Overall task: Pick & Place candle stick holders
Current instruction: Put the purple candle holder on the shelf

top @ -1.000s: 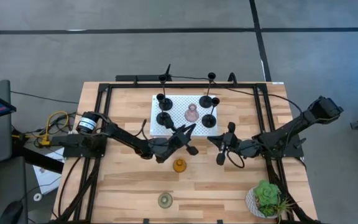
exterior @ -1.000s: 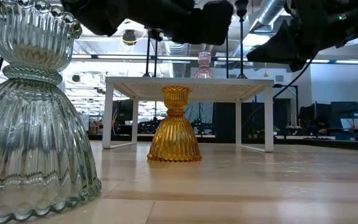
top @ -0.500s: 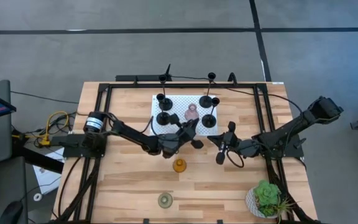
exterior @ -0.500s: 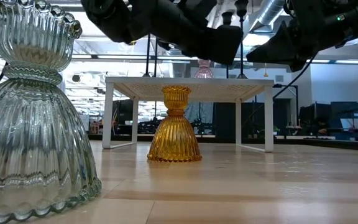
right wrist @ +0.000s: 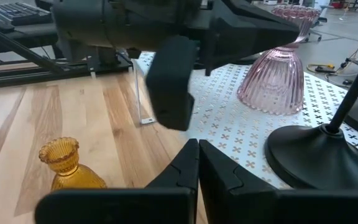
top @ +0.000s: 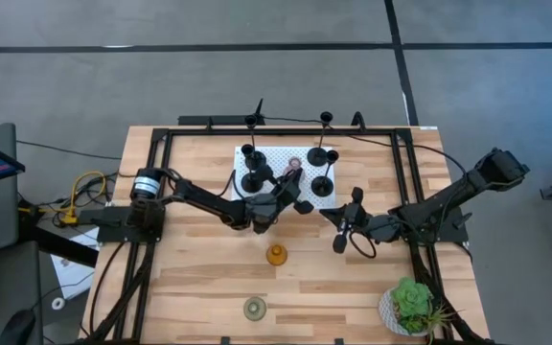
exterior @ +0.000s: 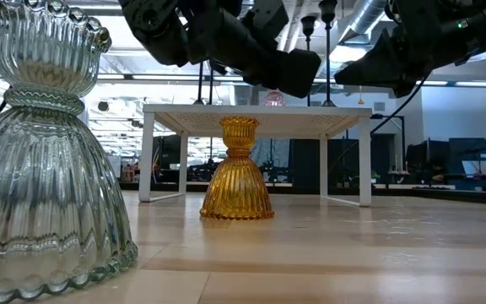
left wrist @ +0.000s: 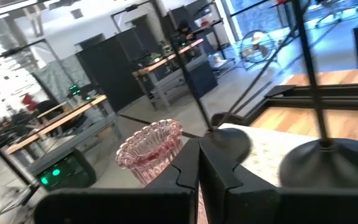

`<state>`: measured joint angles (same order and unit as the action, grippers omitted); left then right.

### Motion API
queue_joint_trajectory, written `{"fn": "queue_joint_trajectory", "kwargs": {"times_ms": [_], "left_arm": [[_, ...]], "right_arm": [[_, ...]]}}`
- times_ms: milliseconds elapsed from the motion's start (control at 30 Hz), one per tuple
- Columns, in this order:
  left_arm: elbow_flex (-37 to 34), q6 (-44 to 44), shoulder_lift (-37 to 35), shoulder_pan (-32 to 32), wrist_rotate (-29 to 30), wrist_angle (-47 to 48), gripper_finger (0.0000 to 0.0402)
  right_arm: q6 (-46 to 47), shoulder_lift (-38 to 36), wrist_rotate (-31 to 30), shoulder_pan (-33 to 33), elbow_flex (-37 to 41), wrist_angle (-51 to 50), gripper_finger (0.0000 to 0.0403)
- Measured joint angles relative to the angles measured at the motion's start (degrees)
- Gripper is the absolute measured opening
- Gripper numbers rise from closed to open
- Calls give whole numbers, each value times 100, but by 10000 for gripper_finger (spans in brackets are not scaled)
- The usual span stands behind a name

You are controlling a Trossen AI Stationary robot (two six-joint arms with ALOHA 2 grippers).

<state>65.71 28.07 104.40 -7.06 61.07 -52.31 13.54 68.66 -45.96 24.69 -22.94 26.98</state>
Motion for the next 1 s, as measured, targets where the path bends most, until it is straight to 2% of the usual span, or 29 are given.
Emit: {"fn": "queue_joint_trajectory", "kwargs": {"times_ms": [433,633,700,800,833,933,1000], "left_arm": [[0,-70,0,212,15,-13,3],[0,-49,0,-125,-167,-20,3],[0,308,0,-319,259,-15,3],[0,834,0,-517,1366,-9,3],[-2,938,0,-536,1560,-9,3],[-2,1013,0,-519,1598,-15,3],[-2,942,0,-478,1410,-18,3]], "right_arm": [[0,0,0,0,0,-24,0],[0,0,0,0,0,-131,0],[0,0,0,0,0,-131,0],[0,0,0,0,0,-131,0],[0,0,0,-8,0,-129,0],[0,0,0,-11,0,-129,0],[0,0,0,-11,0,-127,0]]}}
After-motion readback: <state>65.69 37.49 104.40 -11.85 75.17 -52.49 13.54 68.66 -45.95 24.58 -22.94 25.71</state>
